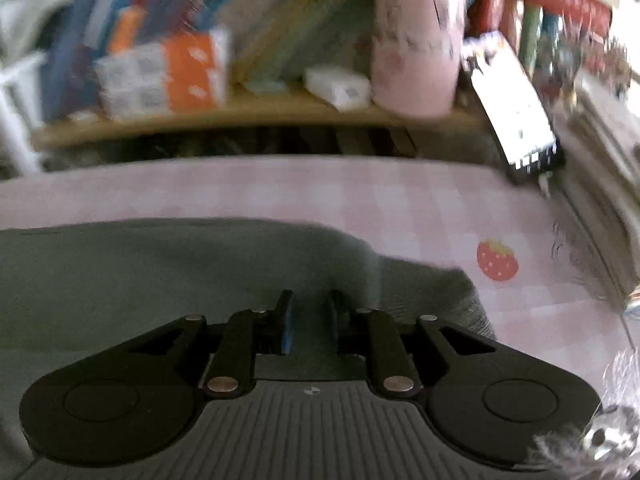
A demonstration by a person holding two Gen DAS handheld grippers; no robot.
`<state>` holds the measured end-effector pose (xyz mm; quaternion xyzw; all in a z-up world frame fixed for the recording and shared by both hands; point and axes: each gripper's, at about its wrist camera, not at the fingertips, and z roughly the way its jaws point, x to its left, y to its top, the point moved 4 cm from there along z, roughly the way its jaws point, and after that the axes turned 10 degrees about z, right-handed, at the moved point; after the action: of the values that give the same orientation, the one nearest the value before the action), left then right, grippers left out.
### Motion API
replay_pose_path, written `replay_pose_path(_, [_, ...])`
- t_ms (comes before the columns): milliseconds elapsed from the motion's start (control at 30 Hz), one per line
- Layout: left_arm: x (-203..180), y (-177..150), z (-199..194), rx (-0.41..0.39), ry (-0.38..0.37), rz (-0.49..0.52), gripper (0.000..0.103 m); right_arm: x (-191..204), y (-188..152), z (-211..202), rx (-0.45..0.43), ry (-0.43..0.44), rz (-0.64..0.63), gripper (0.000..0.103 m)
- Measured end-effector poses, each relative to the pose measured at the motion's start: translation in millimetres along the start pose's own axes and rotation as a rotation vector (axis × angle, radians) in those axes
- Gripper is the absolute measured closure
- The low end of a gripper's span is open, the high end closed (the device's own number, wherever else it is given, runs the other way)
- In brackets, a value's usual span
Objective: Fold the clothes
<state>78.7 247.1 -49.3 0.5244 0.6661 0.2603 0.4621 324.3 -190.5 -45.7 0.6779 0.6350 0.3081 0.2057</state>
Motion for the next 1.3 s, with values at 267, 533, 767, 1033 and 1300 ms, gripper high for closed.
replay_pose_path(267, [1, 0, 0, -0.003, -0.005, -0.005, 0.010, -6, -1, -11, -0.117, 0.061, 0.065, 0.082])
replay_pose_path(533, [1, 1, -3, -0.021, -0.013, -0.006, 0.013, -18, -87, -153, -0.177, 0.194, -0.125, 0.067])
replay_pose_path(767, [-17, 22, -9, -0.045, -0.041, 0.069, 0.061, -36, -169, -209, -0.098, 0.255, -0.209, 0.069])
replay_pose_path(1033, [18, 37, 47, 0.143, 0.102, 0.086, 0.095, -62, -197, -190, 0.003, 0.155, -0.164, 0.088])
replay_pose_path(1300, [36, 44, 60, 0.128, 0.113, 0.031, 0.098, -81, -207, -202, -0.019, 0.156, -0.112, 0.082])
